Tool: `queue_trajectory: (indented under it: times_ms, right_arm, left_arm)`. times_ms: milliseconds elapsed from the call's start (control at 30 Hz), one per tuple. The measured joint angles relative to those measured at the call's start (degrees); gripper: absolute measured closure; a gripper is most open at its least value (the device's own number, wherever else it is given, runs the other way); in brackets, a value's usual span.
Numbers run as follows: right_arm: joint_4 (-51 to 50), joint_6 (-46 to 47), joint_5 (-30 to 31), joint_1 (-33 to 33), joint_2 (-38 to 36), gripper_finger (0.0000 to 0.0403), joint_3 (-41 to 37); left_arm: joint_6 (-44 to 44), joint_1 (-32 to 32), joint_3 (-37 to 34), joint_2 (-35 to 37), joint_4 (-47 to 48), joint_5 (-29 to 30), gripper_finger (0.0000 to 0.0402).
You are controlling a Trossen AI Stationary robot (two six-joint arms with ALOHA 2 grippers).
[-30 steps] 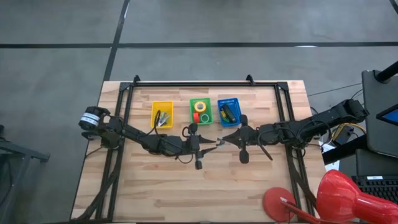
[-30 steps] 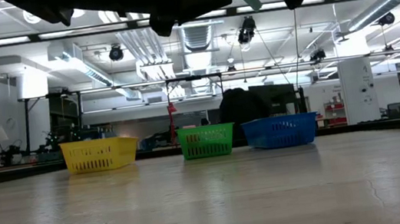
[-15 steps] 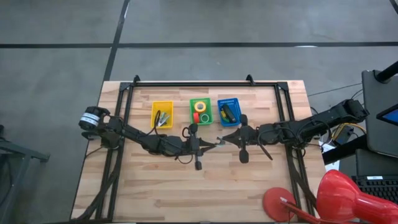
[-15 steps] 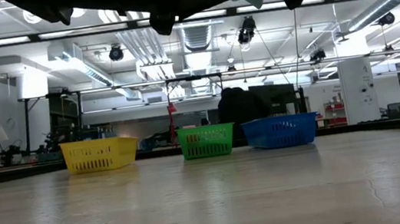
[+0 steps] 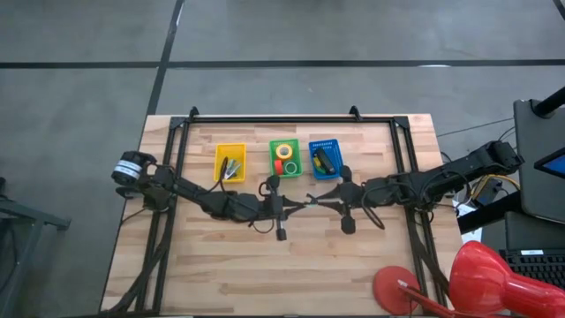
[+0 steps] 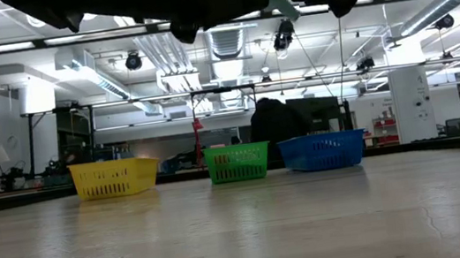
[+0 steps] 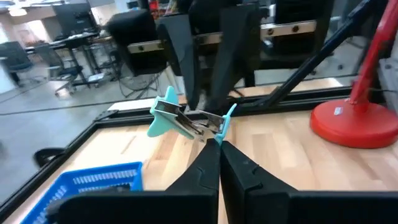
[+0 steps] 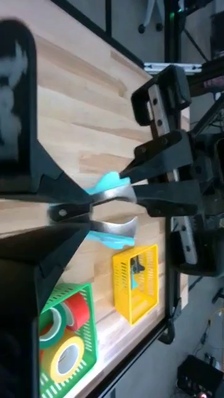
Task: Pick and place Stapler, Stapler remover, tape
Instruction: Put the light blue staple remover into the yellow bin
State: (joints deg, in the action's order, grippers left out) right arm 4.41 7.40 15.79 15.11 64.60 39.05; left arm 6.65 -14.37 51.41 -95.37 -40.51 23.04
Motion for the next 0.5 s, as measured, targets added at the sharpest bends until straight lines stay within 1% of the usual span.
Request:
queue_trajectory:
  times_ms: [33,100,267,400,433,500]
  right_arm:
    - [-0.4,0.1,0.0,0.0,0.0,0.0330,0.0]
    - [-1.2,0.1,0.0,0.0,0.0,0.0309,0.0]
    - [-3.1,1.8,0.0,0.0,0.0,0.0266,-0.1]
    - [-4.4,2.4,0.0,0.0,-0.1,0.0244,-0.1]
    - [-4.5,2.8,0.1,0.0,-0.1,0.0240,-0.1]
    - [-4.7,2.9,0.1,0.0,-0.1,0.0235,-0.1]
  left_arm:
    - [0.1,0.0,0.0,0.0,0.2,1.2,0.0400]
    - [0.8,-0.1,0.0,0.0,1.5,5.6,0.0400]
    - [0.5,-0.2,0.0,0.0,6.2,20.9,0.0400]
    - [-4.8,-0.2,-0.1,0.0,11.7,36.2,0.0399]
    - [-6.3,-0.2,-0.1,0.0,12.9,38.9,0.0399]
    - [-8.0,-0.2,-0.1,0.1,14.7,42.3,0.0399]
